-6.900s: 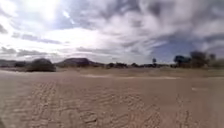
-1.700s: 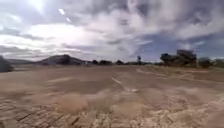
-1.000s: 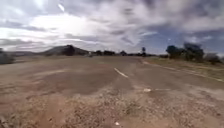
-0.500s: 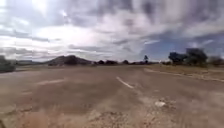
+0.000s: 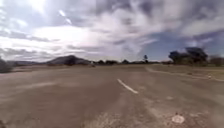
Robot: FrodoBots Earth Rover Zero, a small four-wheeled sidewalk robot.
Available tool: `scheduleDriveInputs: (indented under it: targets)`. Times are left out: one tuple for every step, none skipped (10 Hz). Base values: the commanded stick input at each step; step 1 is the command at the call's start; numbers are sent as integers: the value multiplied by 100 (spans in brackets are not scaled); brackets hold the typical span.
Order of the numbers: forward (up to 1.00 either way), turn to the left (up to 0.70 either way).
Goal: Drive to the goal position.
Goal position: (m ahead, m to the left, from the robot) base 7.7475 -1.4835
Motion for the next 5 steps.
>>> scheduleDriveInputs:
  targets:
    - [100,0]
    - [100,0]
    - [100,-10]
    - [100,-23]
    - [100,-35]
